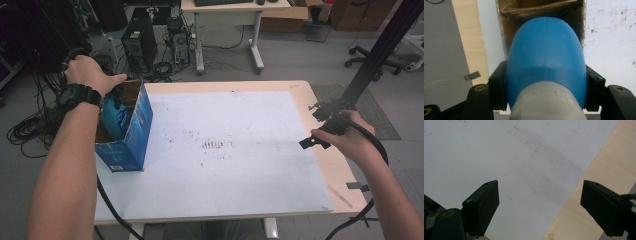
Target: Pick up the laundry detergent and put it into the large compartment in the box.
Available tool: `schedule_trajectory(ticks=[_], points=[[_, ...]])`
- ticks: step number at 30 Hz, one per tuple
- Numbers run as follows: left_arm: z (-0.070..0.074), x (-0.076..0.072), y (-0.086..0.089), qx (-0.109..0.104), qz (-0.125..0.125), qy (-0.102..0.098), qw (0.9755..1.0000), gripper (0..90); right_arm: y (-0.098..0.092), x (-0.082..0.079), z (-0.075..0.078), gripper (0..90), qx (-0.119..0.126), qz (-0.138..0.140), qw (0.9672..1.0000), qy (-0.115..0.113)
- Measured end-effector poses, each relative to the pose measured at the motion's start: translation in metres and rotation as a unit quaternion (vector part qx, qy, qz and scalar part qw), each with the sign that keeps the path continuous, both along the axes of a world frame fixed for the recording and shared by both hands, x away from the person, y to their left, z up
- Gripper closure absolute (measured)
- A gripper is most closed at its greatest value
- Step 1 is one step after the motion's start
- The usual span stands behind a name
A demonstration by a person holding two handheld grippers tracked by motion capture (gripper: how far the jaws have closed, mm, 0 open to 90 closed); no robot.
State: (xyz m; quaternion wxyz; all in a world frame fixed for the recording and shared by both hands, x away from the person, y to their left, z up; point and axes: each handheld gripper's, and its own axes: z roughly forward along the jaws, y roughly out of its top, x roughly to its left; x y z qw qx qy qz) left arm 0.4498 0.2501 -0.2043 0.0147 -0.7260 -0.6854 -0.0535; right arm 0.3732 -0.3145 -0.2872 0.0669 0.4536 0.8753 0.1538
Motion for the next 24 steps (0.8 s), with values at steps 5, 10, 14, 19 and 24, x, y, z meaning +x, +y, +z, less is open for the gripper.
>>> schedule_trajectory(ticks=[5,10,14,19,24], points=[[-0.008,0.002,-0.001,0.0,-0.001,0.004,1.0,37.8,-0.002,-0.001,-0.001,15.4,-0.001,-0.001,1.0,0.0],[-0.015,0.003,-0.001,-0.003,0.002,0.006,1.0,37.8,-0.003,-0.001,-0.003,15.4,0.0,-0.002,1.0,0.002],[-0.022,0.003,-0.001,-0.005,-0.001,0.014,0.9999,37.8,-0.003,-0.001,-0.004,15.3,-0.001,-0.002,1.0,0.002],[-0.035,0.005,0.0,-0.011,-0.001,0.02,0.9997,37.8,-0.002,-0.001,-0.003,15.4,-0.002,-0.001,1.0,0.001],[-0.046,0.006,0.001,-0.013,-0.005,0.028,0.9995,37.8,-0.001,-0.001,-0.003,15.4,-0.004,-0.001,1.0,0.002]])
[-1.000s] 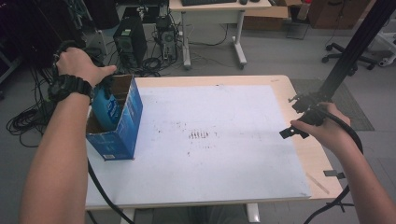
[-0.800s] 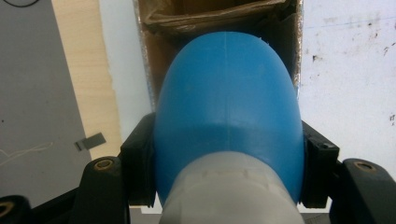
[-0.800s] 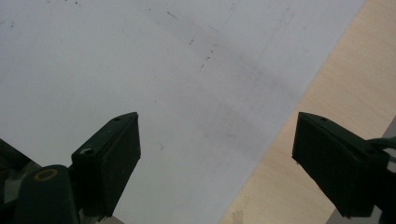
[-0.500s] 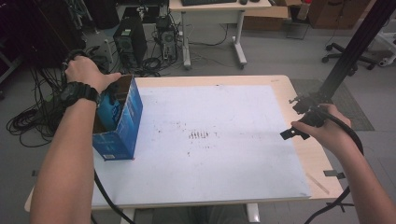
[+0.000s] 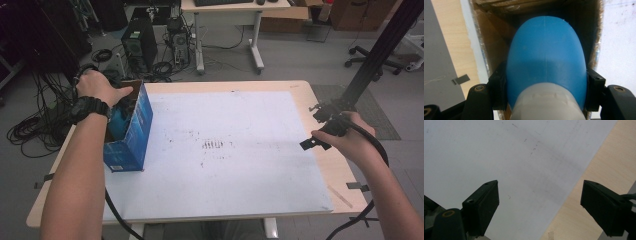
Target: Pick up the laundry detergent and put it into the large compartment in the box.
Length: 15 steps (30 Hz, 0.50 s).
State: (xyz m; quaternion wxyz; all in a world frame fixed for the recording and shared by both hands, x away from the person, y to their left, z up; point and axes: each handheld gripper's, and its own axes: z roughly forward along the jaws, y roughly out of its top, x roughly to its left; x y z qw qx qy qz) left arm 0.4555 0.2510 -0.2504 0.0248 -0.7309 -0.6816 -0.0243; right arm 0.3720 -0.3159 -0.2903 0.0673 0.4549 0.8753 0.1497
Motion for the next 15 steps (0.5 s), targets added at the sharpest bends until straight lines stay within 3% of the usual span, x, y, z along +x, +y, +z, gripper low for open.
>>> schedule_trajectory(ticks=[15], points=[[-0.021,0.001,0.001,-0.004,0.0,0.006,1.0,37.7,0.0,0.0,0.0,15.3,-0.006,0.0,1.0,0.004]])
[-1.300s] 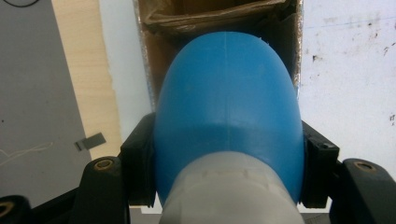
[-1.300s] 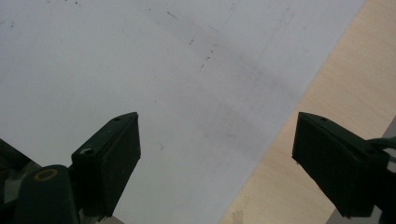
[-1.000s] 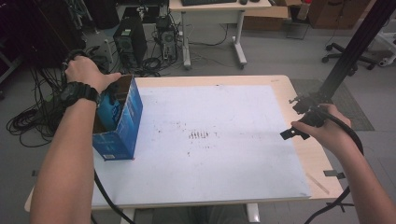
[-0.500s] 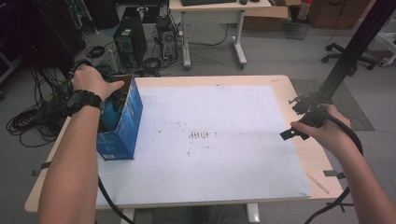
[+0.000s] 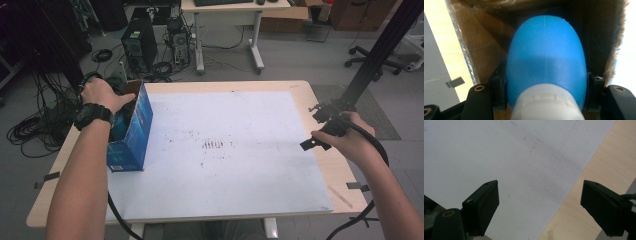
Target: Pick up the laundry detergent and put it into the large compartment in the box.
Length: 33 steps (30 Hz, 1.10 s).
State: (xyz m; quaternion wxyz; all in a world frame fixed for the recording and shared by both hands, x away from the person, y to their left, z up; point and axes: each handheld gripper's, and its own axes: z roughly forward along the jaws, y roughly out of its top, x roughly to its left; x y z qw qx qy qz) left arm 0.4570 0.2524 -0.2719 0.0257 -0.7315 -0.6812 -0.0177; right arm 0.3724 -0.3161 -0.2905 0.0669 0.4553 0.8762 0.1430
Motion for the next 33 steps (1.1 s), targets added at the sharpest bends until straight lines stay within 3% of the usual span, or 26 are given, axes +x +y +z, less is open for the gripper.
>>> schedule_trajectory(ticks=[18,33], points=[[-0.0098,-0.001,-0.0012,0.005,-0.002,0.004,1.0,37.6,0.0014,0.0012,-0.0023,15.2,0.002,0.001,1.0,0.002],[-0.008,-0.0042,0.001,0.0,-0.008,-0.01,0.9999,34.8,0.001,-0.0011,-0.0021,15.1,0.003,0.002,1.0,0.002]])
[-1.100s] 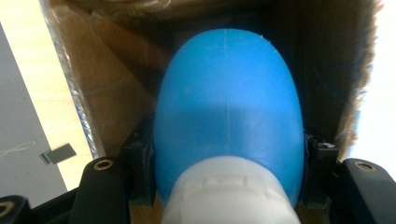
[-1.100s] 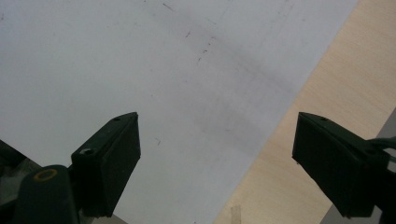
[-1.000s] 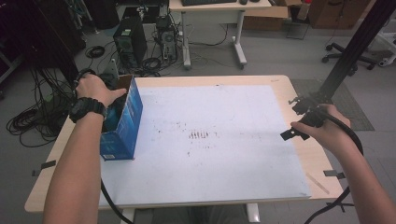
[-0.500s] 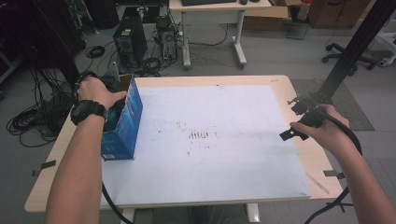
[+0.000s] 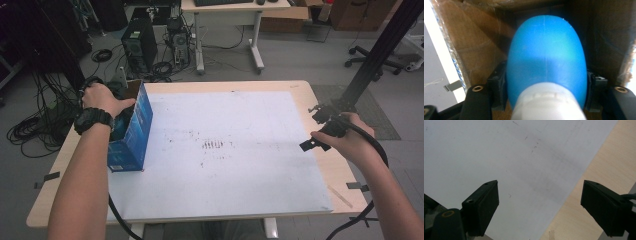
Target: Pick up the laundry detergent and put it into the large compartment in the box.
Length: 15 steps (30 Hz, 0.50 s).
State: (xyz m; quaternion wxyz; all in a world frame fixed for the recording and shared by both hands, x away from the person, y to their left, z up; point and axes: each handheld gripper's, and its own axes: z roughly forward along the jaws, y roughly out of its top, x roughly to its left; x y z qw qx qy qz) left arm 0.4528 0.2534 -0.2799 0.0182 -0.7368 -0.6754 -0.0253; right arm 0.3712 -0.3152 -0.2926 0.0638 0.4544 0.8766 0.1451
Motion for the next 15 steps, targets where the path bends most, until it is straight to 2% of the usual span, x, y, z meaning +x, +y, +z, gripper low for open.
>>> schedule_trajectory(ticks=[8,14,15], points=[[0.007,-0.003,0.0,0.008,-0.002,-0.003,1.0,25.5,0.001,0.0,-0.001,15.1,0.001,0.002,1.0,0.001],[0.02,-0.006,0.0,0.006,-0.003,-0.009,0.9999,21.5,0.0,0.0,-0.001,14.9,0.003,0.003,1.0,0.0],[0.024,-0.006,0.0,0.005,-0.004,-0.015,0.9999,21.3,0.0,0.0,-0.001,14.9,0.004,0.003,1.0,0.0]])
